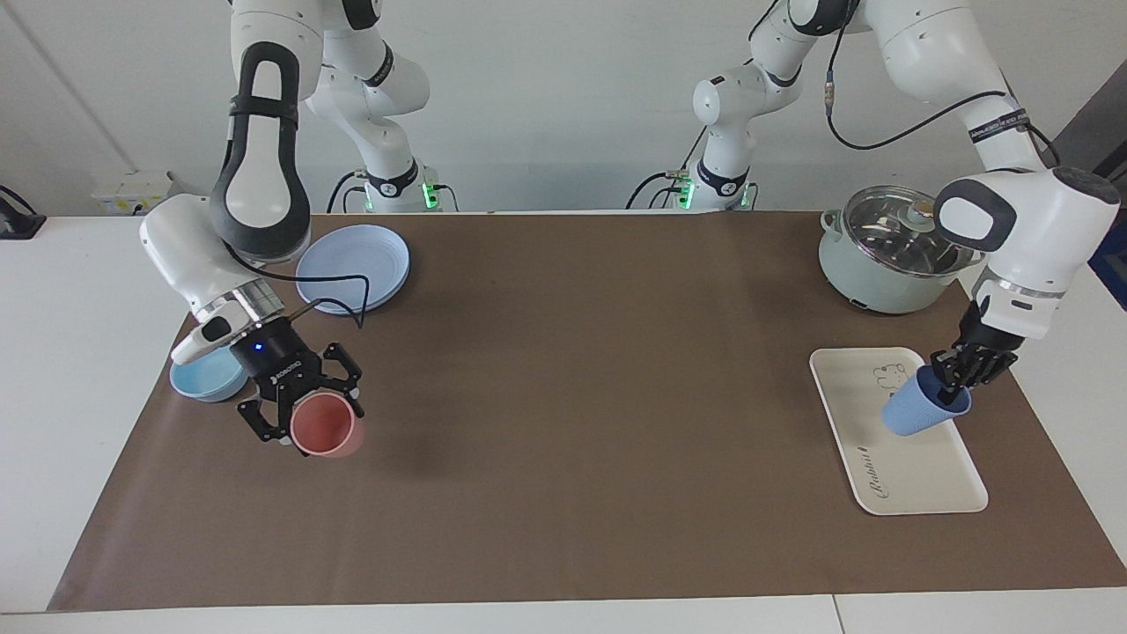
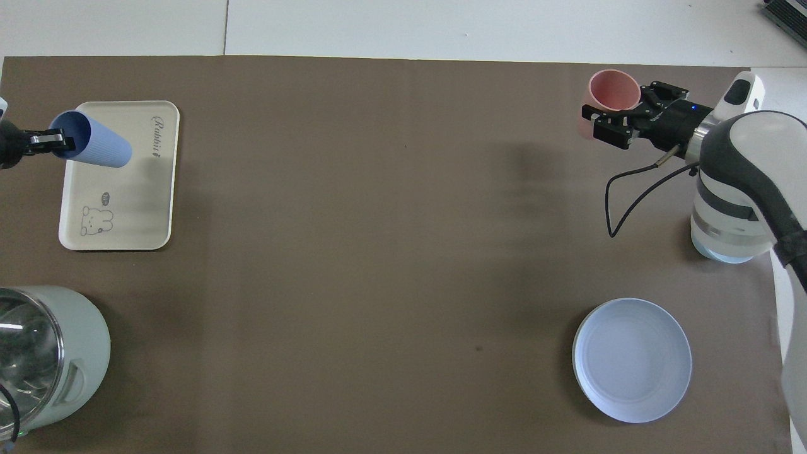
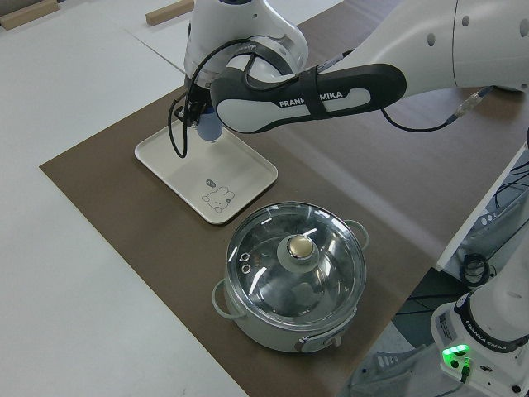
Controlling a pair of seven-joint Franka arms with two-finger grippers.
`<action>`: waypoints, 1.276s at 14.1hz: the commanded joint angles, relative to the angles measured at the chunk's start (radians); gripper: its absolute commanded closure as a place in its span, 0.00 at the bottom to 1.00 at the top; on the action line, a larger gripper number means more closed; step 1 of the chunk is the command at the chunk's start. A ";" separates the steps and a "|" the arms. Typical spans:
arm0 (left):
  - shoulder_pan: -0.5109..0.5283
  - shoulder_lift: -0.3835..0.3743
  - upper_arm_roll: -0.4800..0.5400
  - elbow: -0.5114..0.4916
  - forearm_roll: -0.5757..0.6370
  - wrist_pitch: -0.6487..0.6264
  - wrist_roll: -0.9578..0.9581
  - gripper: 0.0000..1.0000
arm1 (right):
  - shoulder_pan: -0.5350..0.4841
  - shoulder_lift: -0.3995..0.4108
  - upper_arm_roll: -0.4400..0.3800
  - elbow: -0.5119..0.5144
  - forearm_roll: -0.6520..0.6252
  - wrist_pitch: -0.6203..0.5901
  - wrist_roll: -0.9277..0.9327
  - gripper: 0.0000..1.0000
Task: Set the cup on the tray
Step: 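Carry the cup with the left gripper onto the white tray, then open the left gripper and release the cup upright on the tray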
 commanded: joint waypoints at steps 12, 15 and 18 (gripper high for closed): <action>-0.016 0.040 -0.008 0.125 0.155 -0.104 0.054 0.22 | -0.172 0.070 0.012 -0.211 0.561 -0.245 -0.792 1.00; -0.103 0.091 -0.002 0.374 0.158 -0.377 0.034 0.05 | -0.151 0.070 0.012 -0.226 0.589 -0.245 -0.831 1.00; -0.229 0.076 0.002 0.438 0.209 -0.560 -0.072 0.00 | -0.151 0.069 0.012 -0.240 0.589 -0.242 -0.832 0.75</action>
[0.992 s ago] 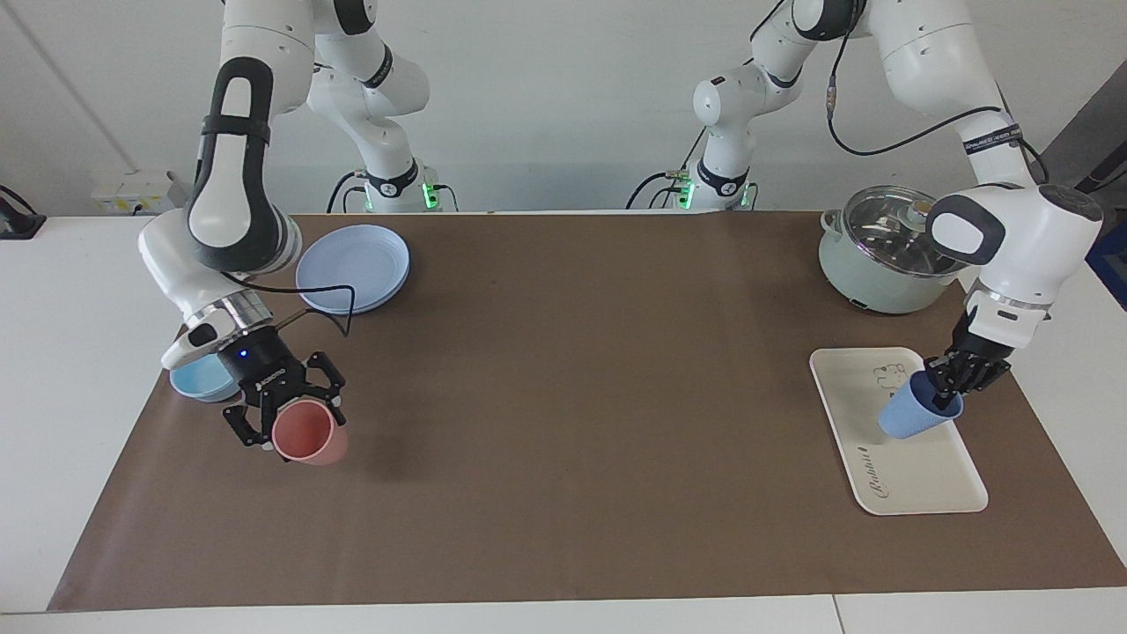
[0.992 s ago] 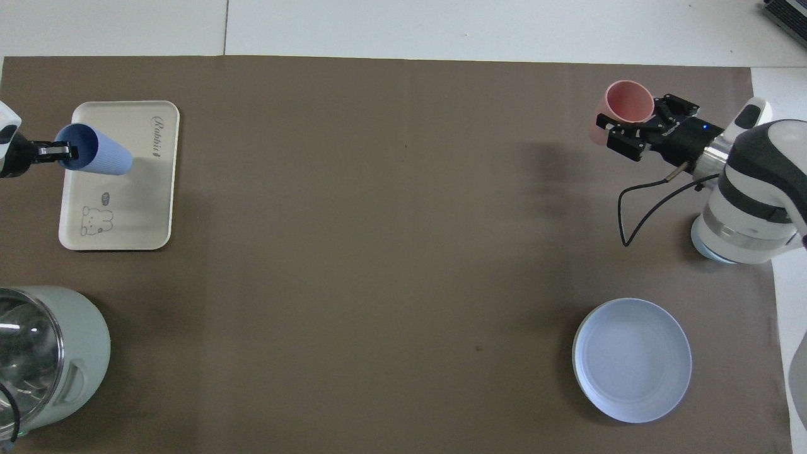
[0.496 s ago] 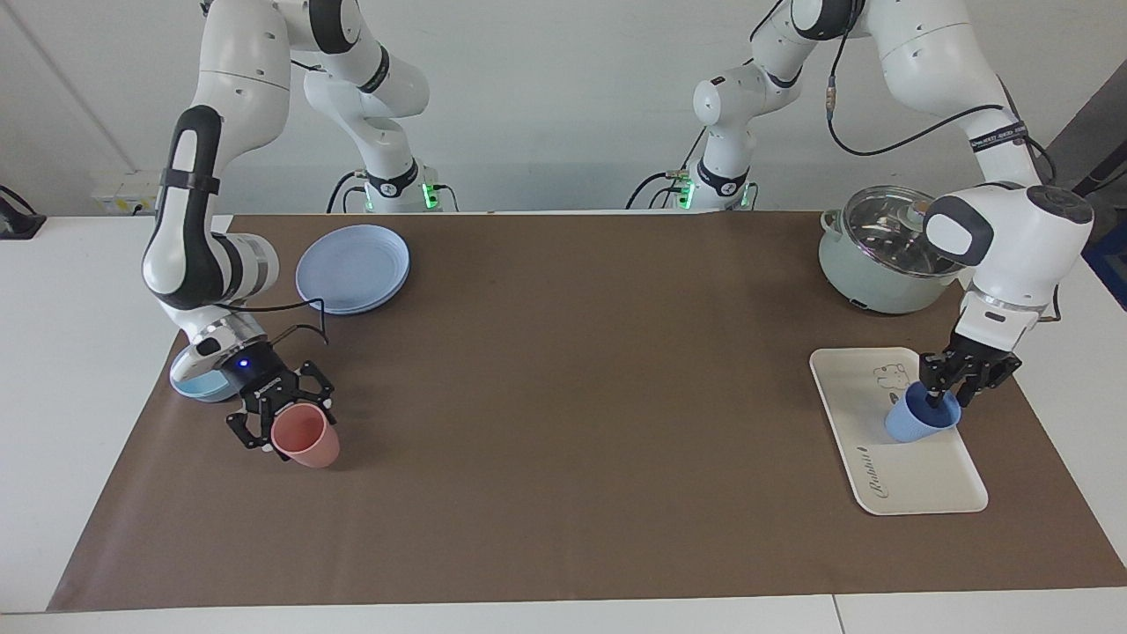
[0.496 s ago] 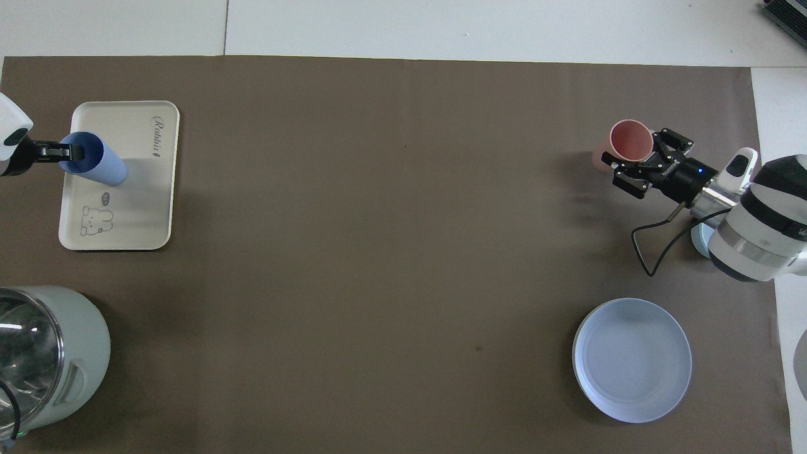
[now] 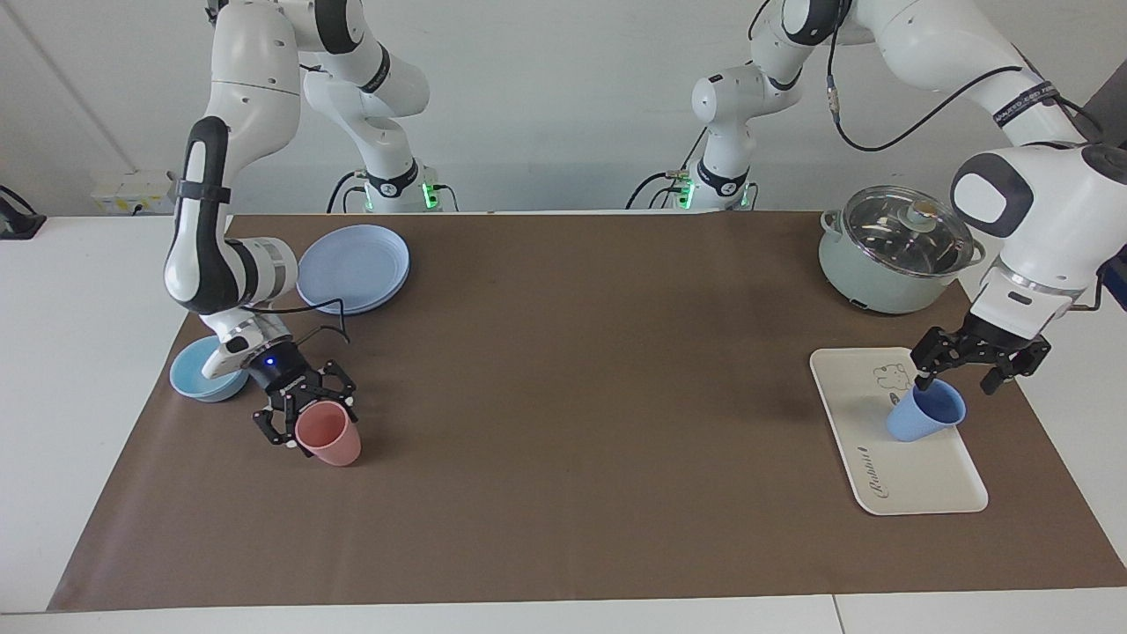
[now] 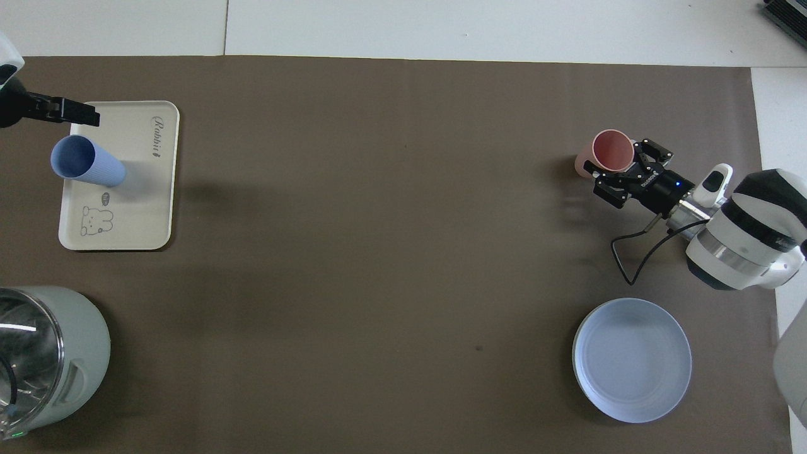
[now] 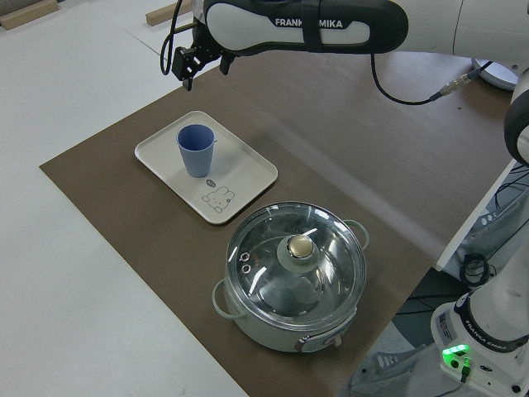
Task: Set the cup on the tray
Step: 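Open the left gripper and release the cup upright on the tray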
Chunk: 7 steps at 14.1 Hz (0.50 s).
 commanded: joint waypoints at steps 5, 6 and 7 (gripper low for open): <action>-0.228 -0.107 0.001 0.054 0.110 -0.334 -0.289 0.00 | -0.006 -0.029 0.002 -0.038 0.023 -0.003 -0.038 0.00; -0.233 -0.157 0.001 0.011 0.109 -0.343 -0.297 0.00 | -0.004 -0.046 0.002 -0.039 0.018 0.009 -0.032 0.00; -0.230 -0.225 -0.001 -0.067 0.109 -0.341 -0.300 0.00 | -0.004 -0.062 0.002 -0.039 0.016 0.029 -0.025 0.00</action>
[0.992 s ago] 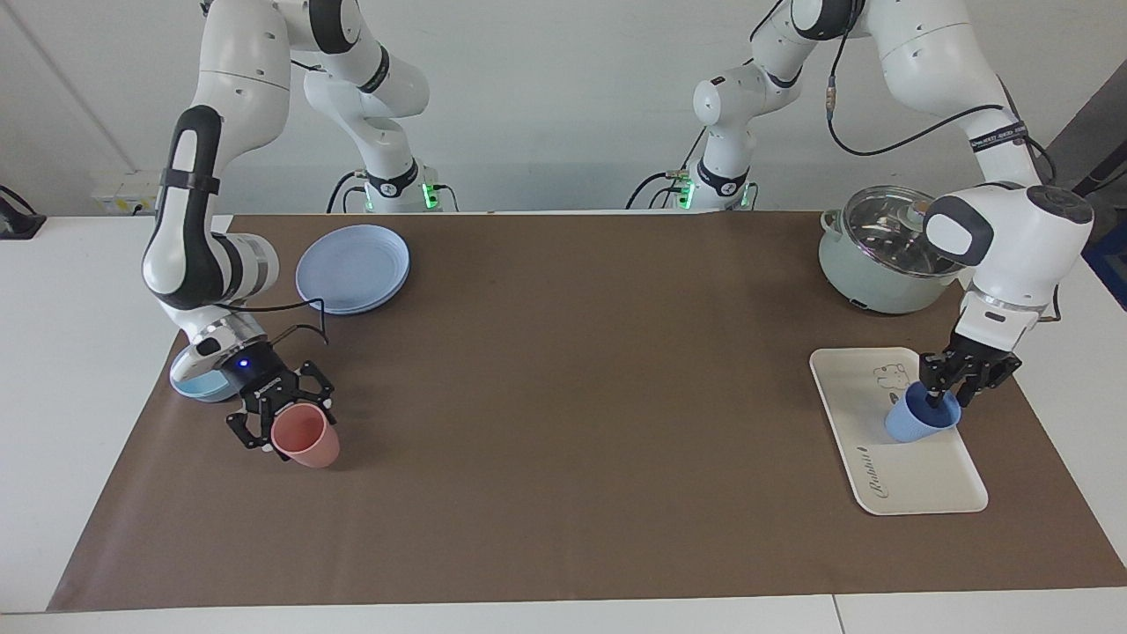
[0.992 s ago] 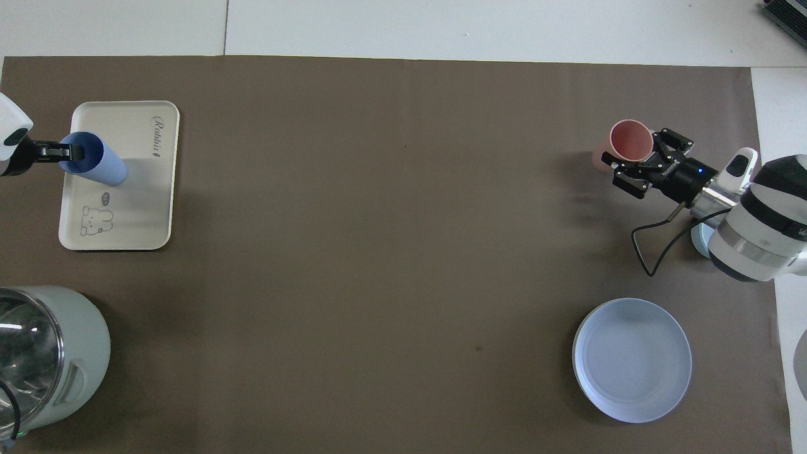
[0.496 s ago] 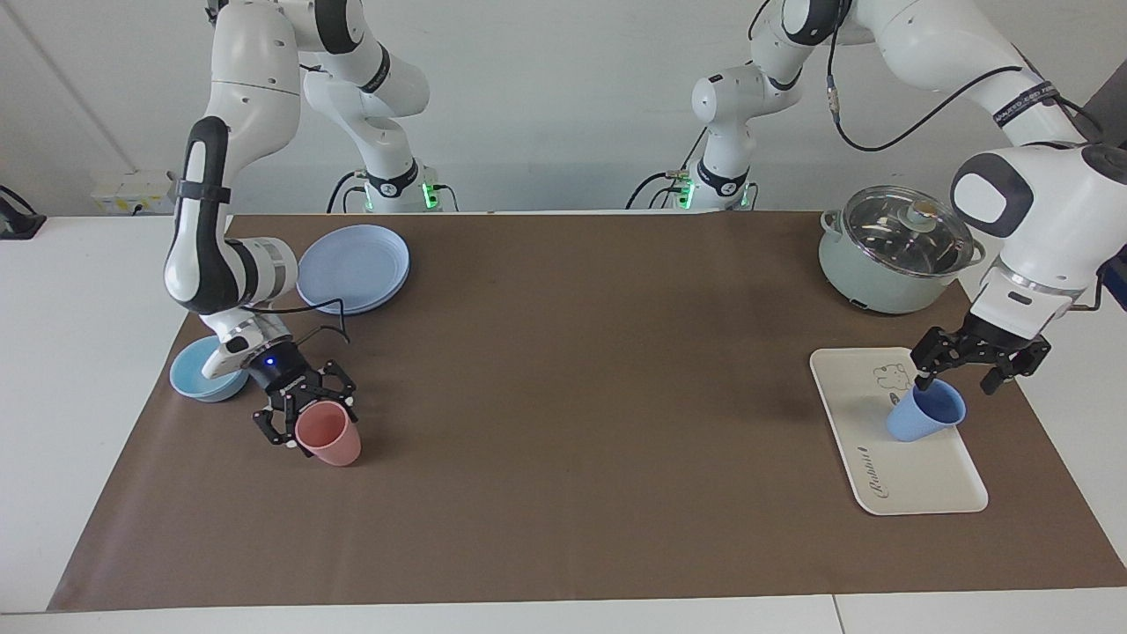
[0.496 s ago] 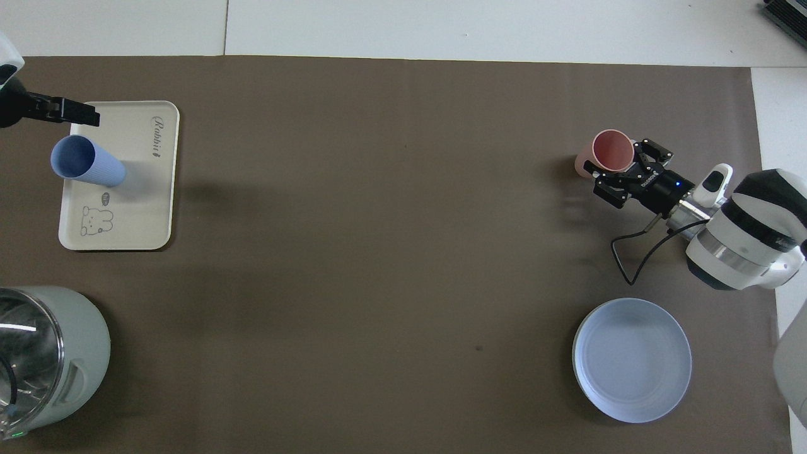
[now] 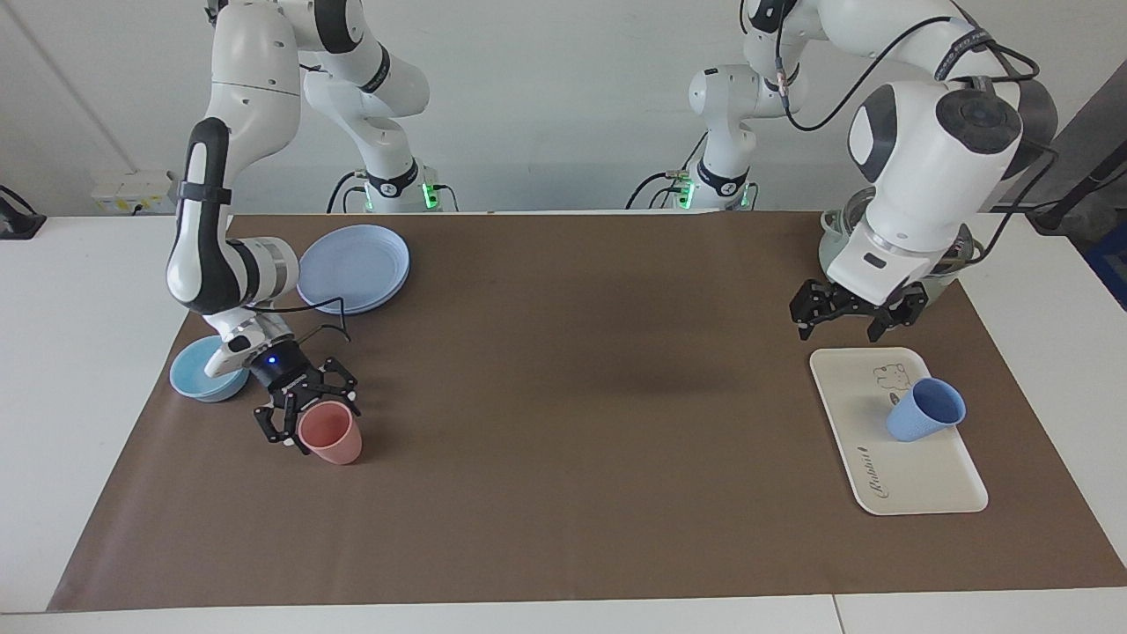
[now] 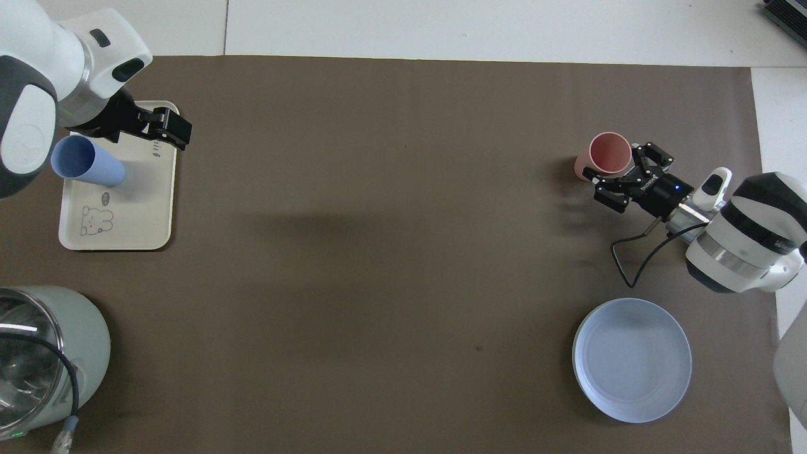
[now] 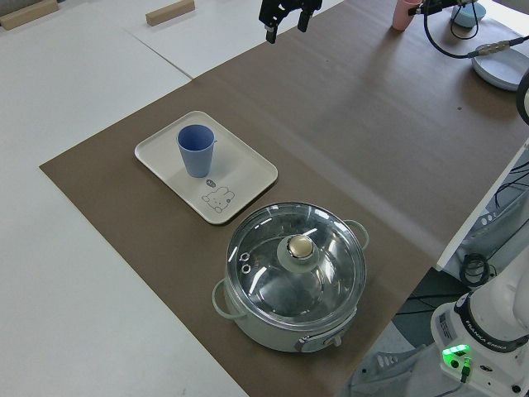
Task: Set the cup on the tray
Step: 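Open the left gripper and release the cup upright on the tray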
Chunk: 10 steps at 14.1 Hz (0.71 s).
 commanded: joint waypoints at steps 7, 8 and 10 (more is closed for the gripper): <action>0.059 -0.269 0.023 -0.299 -0.115 0.006 -0.003 0.00 | 0.126 -0.176 0.003 -0.026 -0.088 0.293 0.188 0.00; 0.060 -0.269 0.023 -0.298 -0.116 0.009 -0.003 0.00 | 0.144 -0.193 0.003 -0.026 -0.110 0.329 0.236 0.00; 0.071 -0.269 0.023 -0.298 -0.116 0.012 -0.003 0.00 | 0.179 -0.214 0.002 -0.026 -0.127 0.391 0.305 0.00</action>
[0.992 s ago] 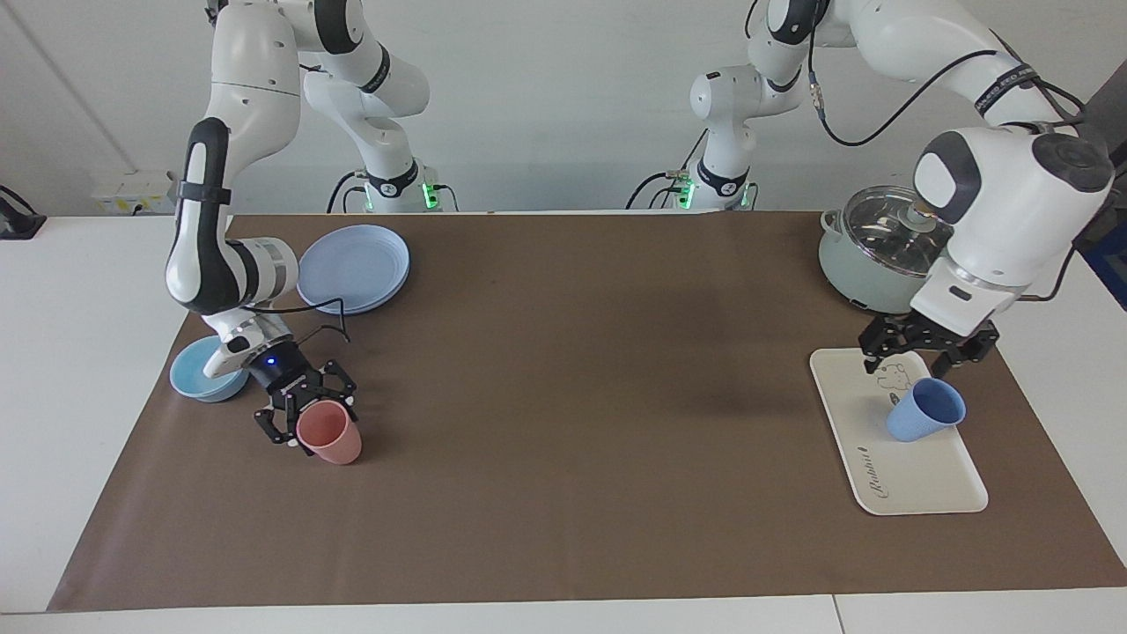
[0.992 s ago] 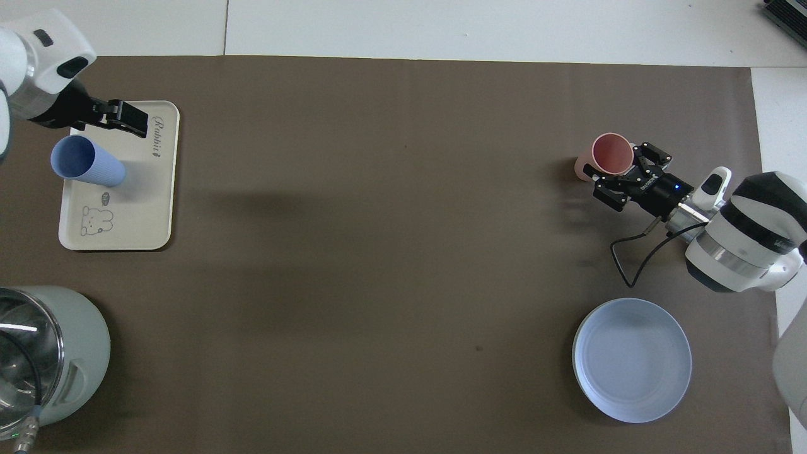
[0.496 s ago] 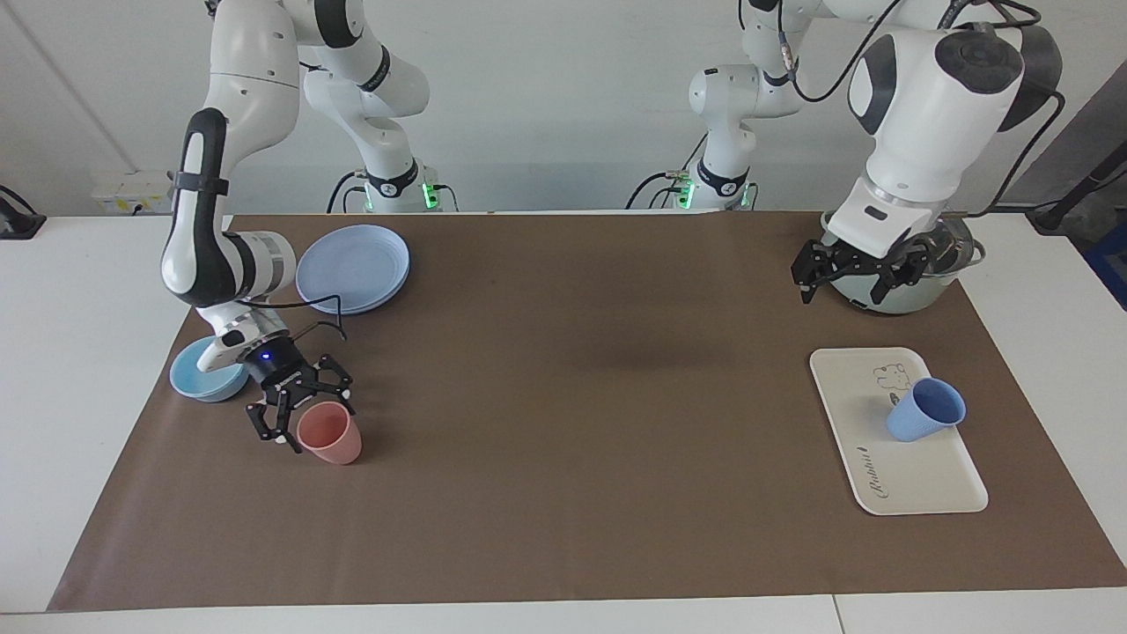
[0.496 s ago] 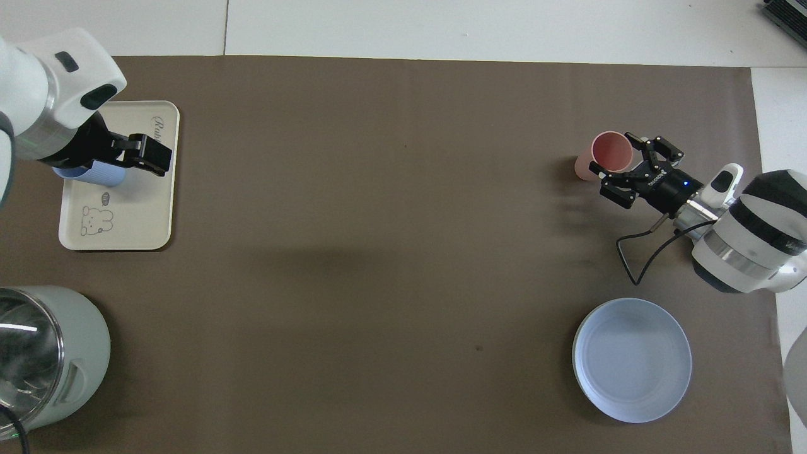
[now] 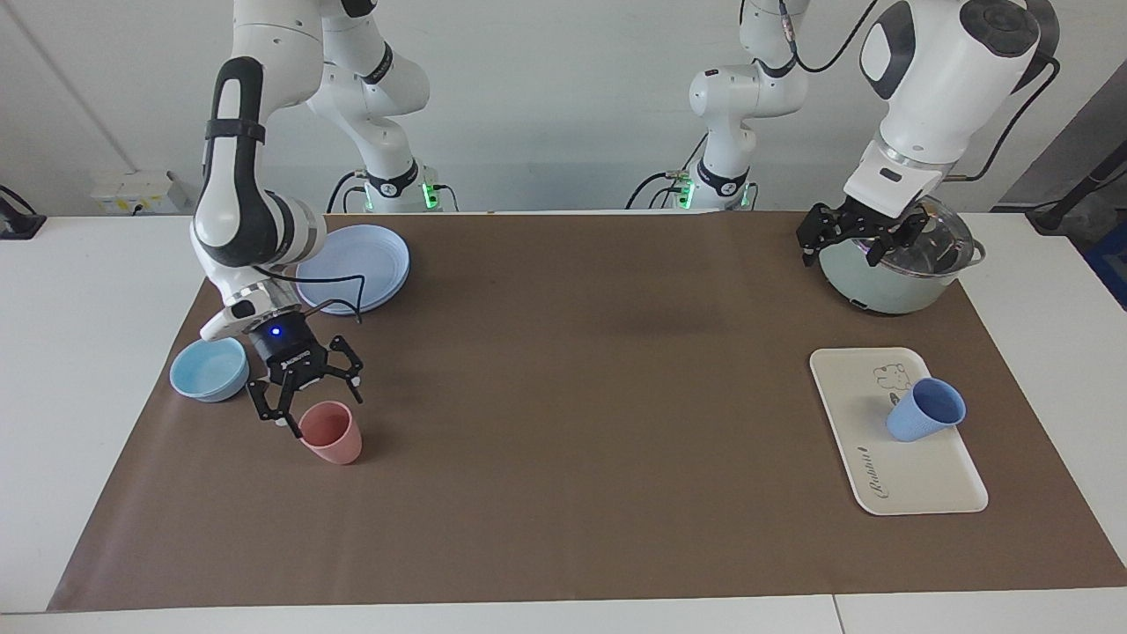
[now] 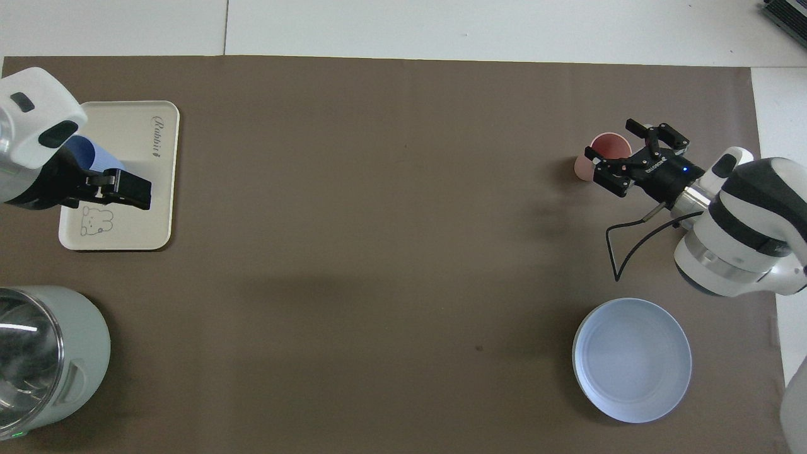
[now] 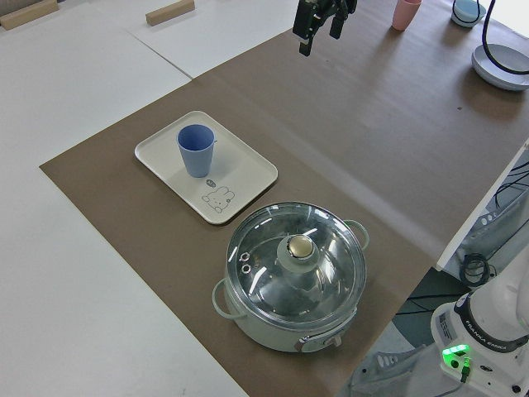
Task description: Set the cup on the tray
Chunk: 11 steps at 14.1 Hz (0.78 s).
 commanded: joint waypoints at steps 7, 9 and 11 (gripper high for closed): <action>0.014 -0.009 -0.002 -0.013 -0.016 0.056 0.001 0.00 | 0.013 -0.048 -0.003 0.036 -0.532 0.044 0.367 0.00; 0.015 -0.009 -0.002 -0.012 -0.016 0.057 0.002 0.00 | 0.015 -0.073 -0.004 0.037 -0.721 0.030 0.524 0.00; 0.015 -0.009 -0.002 -0.013 -0.016 0.059 0.004 0.00 | 0.010 -0.104 -0.009 0.042 -0.908 -0.018 0.699 0.00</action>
